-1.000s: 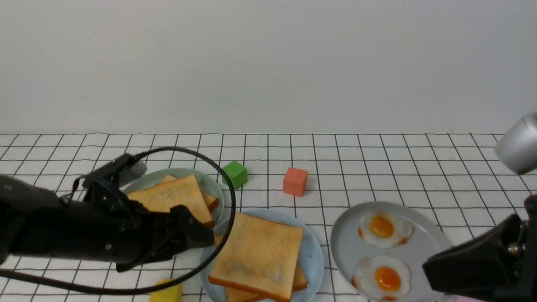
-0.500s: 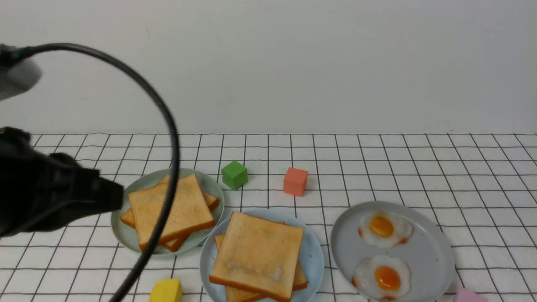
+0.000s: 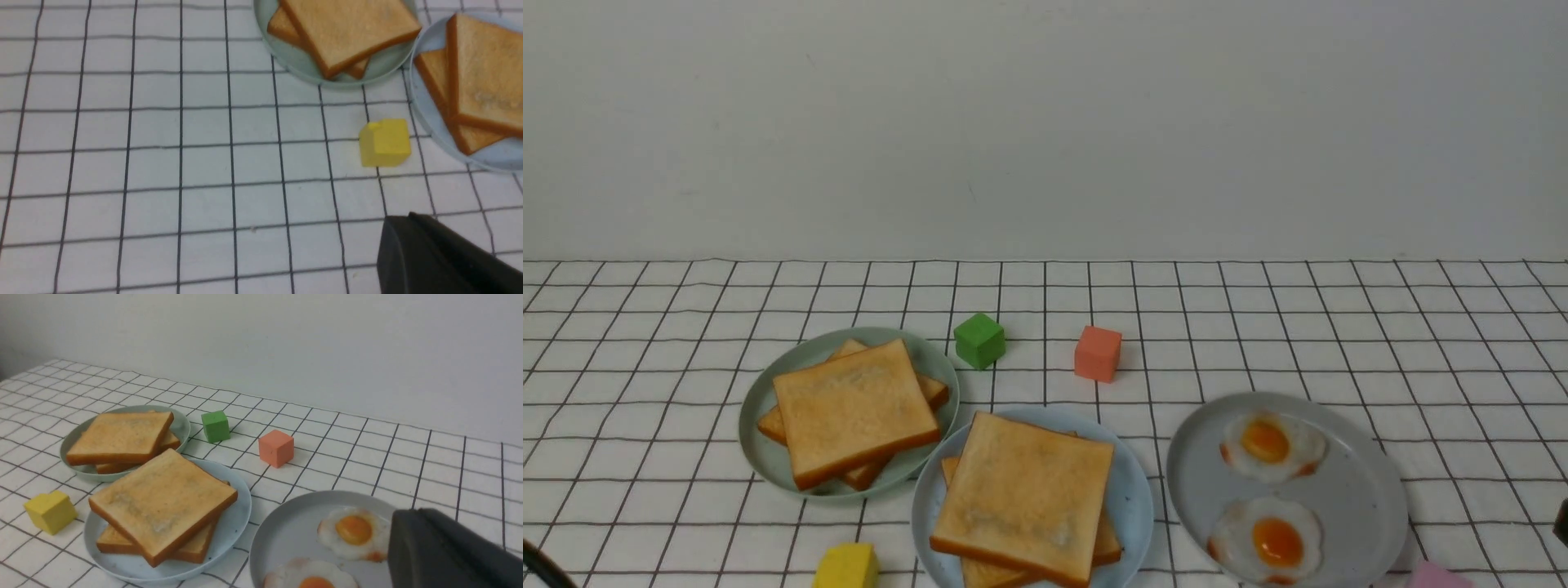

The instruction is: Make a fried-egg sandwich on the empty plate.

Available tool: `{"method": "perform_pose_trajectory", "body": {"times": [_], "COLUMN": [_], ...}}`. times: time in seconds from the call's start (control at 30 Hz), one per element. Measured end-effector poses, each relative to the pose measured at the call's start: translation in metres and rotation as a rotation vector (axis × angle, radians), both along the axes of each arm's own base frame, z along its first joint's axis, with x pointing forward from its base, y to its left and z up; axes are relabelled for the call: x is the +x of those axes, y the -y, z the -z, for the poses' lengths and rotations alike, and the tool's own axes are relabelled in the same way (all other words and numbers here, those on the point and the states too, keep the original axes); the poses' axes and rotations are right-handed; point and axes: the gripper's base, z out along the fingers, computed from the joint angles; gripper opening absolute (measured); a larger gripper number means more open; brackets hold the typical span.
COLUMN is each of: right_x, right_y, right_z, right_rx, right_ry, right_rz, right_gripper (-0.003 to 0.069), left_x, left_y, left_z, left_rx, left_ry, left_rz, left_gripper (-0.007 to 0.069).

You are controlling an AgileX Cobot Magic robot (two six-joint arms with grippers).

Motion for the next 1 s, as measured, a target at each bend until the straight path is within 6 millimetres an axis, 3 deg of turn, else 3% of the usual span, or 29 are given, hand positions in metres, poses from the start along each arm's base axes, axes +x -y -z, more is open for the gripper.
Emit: {"method": "perform_pose_trajectory", "body": {"times": [0.2, 0.67, 0.83, 1.0], "right_x": [0.000, 0.000, 0.000, 0.000], "right_y": [-0.001, -0.001, -0.001, -0.001], "right_z": [0.000, 0.002, 0.002, 0.002], "right_rx": [-0.006, -0.011, -0.011, -0.013], "right_ry": [0.036, 0.032, 0.032, 0.033], "right_rz": [-0.012, -0.011, -0.011, -0.011], "right_gripper": [-0.0006, 0.0004, 0.0004, 0.0008], "left_x": [0.000, 0.001, -0.016, -0.023], "left_y": [0.005, 0.005, -0.003, -0.013], "left_z": [-0.009, -0.008, 0.009, 0.058], "left_rx": [-0.095, -0.103, -0.038, -0.007], "left_ry": [0.112, 0.131, 0.225, 0.400], "left_rz": [0.015, 0.014, 0.003, -0.069], "left_gripper": [-0.0013, -0.0013, -0.0013, -0.0013]}}
